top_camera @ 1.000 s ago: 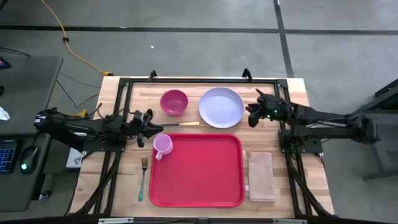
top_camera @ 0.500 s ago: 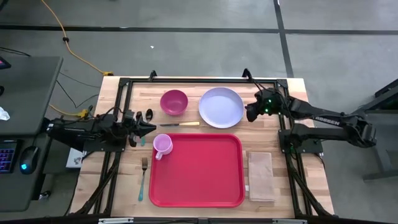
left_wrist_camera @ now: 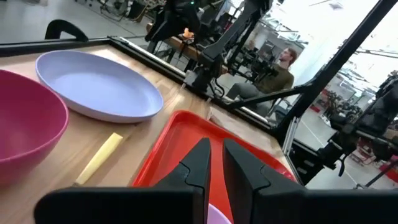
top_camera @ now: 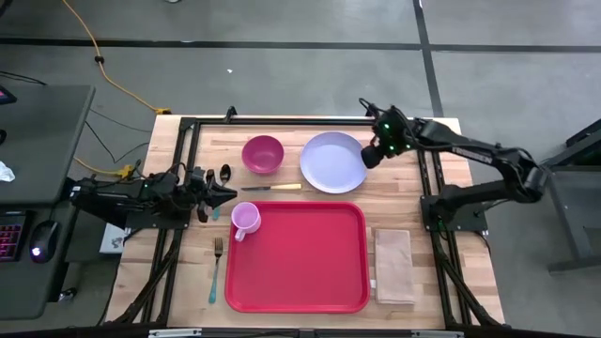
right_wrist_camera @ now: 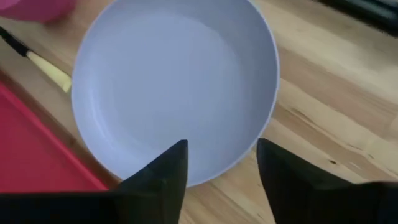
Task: Set up tray
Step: Put the white plate on the center of the red tray
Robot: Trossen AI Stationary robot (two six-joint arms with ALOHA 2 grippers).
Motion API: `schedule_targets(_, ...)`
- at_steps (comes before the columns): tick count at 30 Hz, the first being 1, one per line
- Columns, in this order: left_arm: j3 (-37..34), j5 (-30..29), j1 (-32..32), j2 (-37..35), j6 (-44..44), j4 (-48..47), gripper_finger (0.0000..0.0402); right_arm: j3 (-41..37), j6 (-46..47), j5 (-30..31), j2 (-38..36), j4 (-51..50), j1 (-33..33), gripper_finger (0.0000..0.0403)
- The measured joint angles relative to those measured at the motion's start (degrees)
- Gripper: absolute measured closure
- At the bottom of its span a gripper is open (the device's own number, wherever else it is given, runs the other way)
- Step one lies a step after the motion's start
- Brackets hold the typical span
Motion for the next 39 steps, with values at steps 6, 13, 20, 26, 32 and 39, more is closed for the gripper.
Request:
schedule_targets(6, 0.0, 0.0, 0.0, 0.0, 0.9, -0.5, 0.0328, 4.8, 0.0, 0.3, 8.0, -3.6, 0.0, 0.0188)
schedule_targets(13, 0.0, 0.0, 0.0, 0.0, 0.2, -2.1, 0.0328, 6.4, -0.5, 3.6, 15.6, -5.5, -1.4, 0.0168)
schedule_targets(20, 0.0, 0.2, 0.0, 0.0, -0.1, -2.1, 0.0328, 6.4, -1.7, 3.7, 19.8, -5.7, -4.1, 0.0173)
schedule_targets(26, 0.0, 0.2, 0.0, 0.0, -0.5, -2.1, 0.0328, 6.4, -1.9, 3.2, 21.2, -5.1, -5.4, 0.0179)
schedule_targets(32, 0.0, 0.2, 0.0, 0.0, -0.5, -1.7, 0.0328, 6.4, -1.9, 1.8, 22.4, -2.6, -5.5, 0.019)
schedule_targets(39, 0.0, 0.2, 0.0, 0.0, -0.5, -1.7, 0.0328, 6.4, -1.9, 2.1, 24.3, -1.8, -5.5, 0.0201)
